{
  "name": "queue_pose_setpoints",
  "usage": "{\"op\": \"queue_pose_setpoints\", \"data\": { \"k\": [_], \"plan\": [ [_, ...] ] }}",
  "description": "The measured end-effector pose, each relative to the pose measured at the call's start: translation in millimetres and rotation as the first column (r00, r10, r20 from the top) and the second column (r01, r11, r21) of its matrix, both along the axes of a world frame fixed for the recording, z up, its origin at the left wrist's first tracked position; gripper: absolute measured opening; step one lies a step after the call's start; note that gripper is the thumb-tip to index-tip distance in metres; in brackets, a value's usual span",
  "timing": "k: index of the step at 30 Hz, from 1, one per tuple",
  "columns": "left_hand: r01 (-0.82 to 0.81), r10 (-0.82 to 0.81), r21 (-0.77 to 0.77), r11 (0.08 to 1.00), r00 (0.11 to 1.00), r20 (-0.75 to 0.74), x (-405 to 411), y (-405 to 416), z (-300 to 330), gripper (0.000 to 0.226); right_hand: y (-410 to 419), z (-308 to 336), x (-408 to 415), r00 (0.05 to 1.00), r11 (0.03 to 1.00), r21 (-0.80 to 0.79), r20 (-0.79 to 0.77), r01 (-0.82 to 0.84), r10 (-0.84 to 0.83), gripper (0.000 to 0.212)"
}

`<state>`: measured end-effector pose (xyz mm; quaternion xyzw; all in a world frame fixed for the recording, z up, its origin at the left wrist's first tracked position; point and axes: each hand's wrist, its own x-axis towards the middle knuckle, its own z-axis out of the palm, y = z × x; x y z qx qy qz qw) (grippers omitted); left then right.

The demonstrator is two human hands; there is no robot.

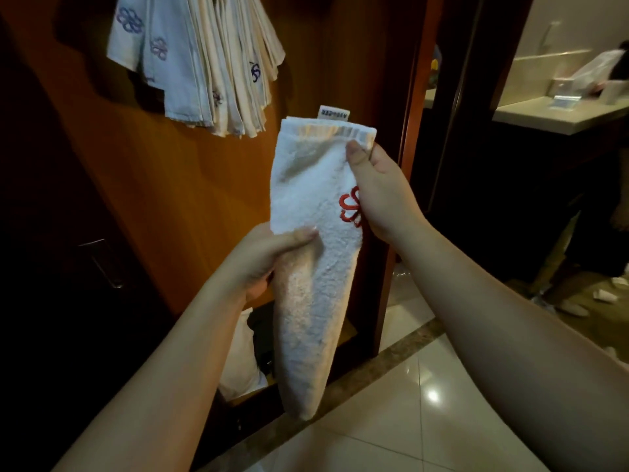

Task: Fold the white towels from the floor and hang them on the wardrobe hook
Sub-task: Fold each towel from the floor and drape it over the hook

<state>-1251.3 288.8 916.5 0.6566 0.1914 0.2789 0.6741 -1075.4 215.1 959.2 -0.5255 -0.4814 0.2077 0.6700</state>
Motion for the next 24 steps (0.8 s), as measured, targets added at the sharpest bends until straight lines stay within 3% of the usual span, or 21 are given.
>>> {"op": "queue_pose_setpoints", "data": {
  "k": [3,5,9,11,13,14,17,18,21,24],
  "plan": [
    [-0.027,0.03,-0.053,0.998,0.998,0.052,3.2,6.4,-0.1,0.029,9.9,-1.6,9.9,0.975,0.988,-0.037,-0.172,-0.15,0.142,0.041],
    [-0.019,0.025,-0.111,0.994,0.998,0.053,5.9,10.2,3.0,0.031,12.9,-11.2,19.4,0.871,0.934,-0.058,-0.387,-0.352,0.304,0.059],
    [-0.042,0.05,-0.265,0.963,0.999,0.022,10.0,18.1,9.8,0.049,6.7,-59.7,28.5,0.712,0.778,-0.133,-0.519,-0.614,0.473,0.098],
    [-0.03,0.056,-0.353,0.935,0.996,0.064,10.5,21.1,13.5,0.046,-1.7,-83.8,29.3,0.647,0.717,-0.135,-0.567,-0.684,0.51,0.095],
    [-0.045,0.093,-0.429,0.902,0.991,0.093,10.6,24.4,17.0,0.054,-8.4,-97.0,29.0,0.623,0.661,-0.154,-0.537,-0.735,0.568,0.071],
    [-0.058,0.109,-0.445,0.894,0.99,0.09,11.0,26.5,18.3,0.059,-10.6,-100.2,26.8,0.63,0.639,-0.182,-0.5,-0.747,0.594,0.069],
    [-0.064,0.105,-0.446,0.893,0.992,0.066,13.2,28.8,22.8,0.064,-13.4,-105.0,19.7,0.721,0.661,-0.311,-0.432,-0.683,0.541,0.108],
    [-0.07,0.112,-0.451,0.89,0.992,0.066,14.4,29.0,25.1,0.062,-12.9,-106.2,17.0,0.753,0.677,-0.343,-0.397,-0.652,0.524,0.109],
    [-0.148,0.181,-0.421,0.895,0.983,0.038,18.1,31.9,34.7,0.051,-11.1,-105.4,10.7,0.84,0.711,-0.447,-0.278,-0.542,0.465,0.087],
    [-0.219,0.245,-0.403,0.889,0.97,0.013,20.7,38.5,45.6,0.036,-8.6,-104.2,7.6,0.875,0.766,-0.425,-0.274,-0.482,0.398,0.065]
  ]
}}
